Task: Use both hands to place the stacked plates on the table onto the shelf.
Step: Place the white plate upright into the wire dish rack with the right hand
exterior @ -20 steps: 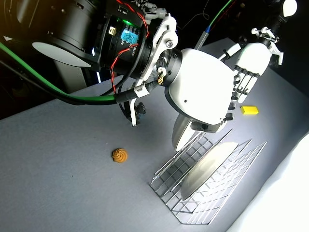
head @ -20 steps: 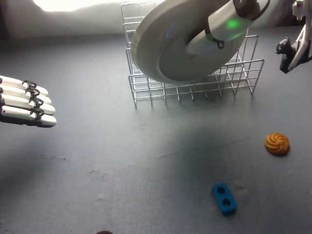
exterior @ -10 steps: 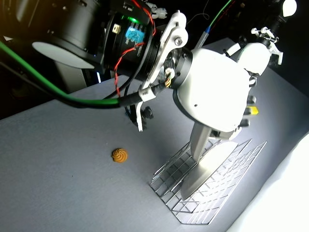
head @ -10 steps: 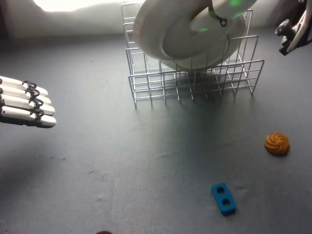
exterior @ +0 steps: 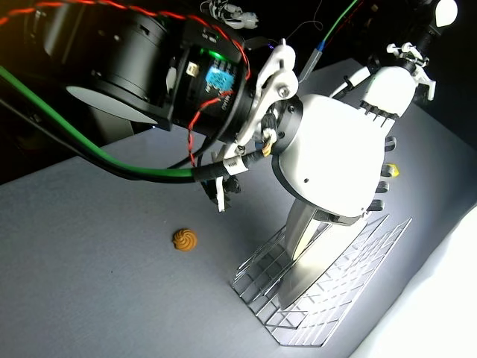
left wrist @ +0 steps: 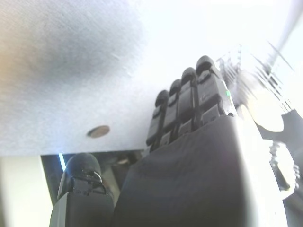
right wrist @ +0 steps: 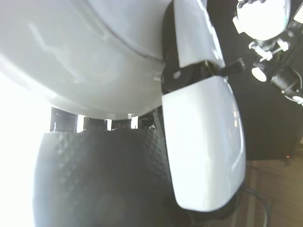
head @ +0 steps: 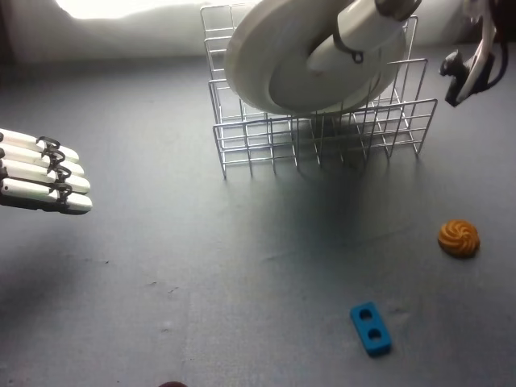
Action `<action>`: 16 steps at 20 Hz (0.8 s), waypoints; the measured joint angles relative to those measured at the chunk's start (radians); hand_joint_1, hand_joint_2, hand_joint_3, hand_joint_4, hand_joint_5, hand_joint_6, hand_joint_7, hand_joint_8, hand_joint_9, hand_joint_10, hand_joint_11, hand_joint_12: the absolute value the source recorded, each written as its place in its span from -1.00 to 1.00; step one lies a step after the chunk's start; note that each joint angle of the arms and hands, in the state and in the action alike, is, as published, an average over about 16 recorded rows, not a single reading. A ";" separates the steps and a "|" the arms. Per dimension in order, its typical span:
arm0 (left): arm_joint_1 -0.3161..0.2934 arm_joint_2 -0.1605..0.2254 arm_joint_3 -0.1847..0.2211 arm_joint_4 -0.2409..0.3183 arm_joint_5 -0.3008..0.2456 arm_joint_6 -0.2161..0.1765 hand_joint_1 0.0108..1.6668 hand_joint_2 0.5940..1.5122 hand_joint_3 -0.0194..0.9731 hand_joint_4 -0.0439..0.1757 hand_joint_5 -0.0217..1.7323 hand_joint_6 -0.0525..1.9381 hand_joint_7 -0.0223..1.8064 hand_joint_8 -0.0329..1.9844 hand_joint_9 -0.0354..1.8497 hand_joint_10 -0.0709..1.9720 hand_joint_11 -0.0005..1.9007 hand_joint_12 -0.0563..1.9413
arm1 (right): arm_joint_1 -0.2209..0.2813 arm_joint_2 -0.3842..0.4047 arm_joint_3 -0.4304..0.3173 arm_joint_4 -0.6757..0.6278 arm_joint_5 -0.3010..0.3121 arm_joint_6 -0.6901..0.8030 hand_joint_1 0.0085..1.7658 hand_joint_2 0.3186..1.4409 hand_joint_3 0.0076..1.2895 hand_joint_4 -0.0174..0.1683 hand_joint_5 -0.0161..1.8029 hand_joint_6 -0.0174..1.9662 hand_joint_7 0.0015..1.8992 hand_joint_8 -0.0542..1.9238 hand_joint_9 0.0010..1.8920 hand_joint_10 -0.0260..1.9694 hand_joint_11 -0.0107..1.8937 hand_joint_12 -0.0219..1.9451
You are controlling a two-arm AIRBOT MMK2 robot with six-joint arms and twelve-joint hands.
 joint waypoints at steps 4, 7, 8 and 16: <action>0.000 -0.003 0.001 0.002 0.000 -0.001 -0.99 0.14 -0.94 -0.58 -0.95 -0.93 -0.96 -0.97 -0.94 -0.93 -0.98 -0.93 | -0.022 -0.025 0.024 0.001 0.010 0.000 0.47 0.20 -0.99 -0.89 0.11 -0.16 0.16 -0.07 0.26 -0.30 0.02 0.26; 0.000 -0.005 0.002 0.004 0.000 -0.001 -0.99 0.14 -0.94 -0.58 -0.95 -0.93 -0.96 -0.97 -0.94 -0.93 -0.98 -0.93 | -0.037 -0.042 0.039 0.002 0.018 0.000 0.47 0.20 -0.99 -0.89 0.11 -0.15 0.15 -0.05 0.27 -0.35 0.01 0.26; 0.000 -0.005 0.003 0.004 0.000 -0.001 -0.99 0.14 -0.94 -0.58 -0.95 -0.93 -0.96 -0.97 -0.94 -0.93 -0.98 -0.93 | -0.041 -0.046 0.044 0.002 0.021 0.000 0.47 0.20 -0.99 -0.89 0.11 -0.15 0.16 -0.05 0.28 -0.39 0.01 0.26; 0.000 -0.007 0.004 0.009 0.000 -0.001 -0.99 0.13 -0.94 -0.58 -0.95 -0.93 -0.96 -0.97 -0.94 -0.93 -0.98 -0.93 | -0.067 -0.068 0.061 0.003 0.043 -0.004 0.46 0.20 -0.99 -0.89 0.11 -0.16 0.16 -0.04 0.30 -0.42 0.00 0.27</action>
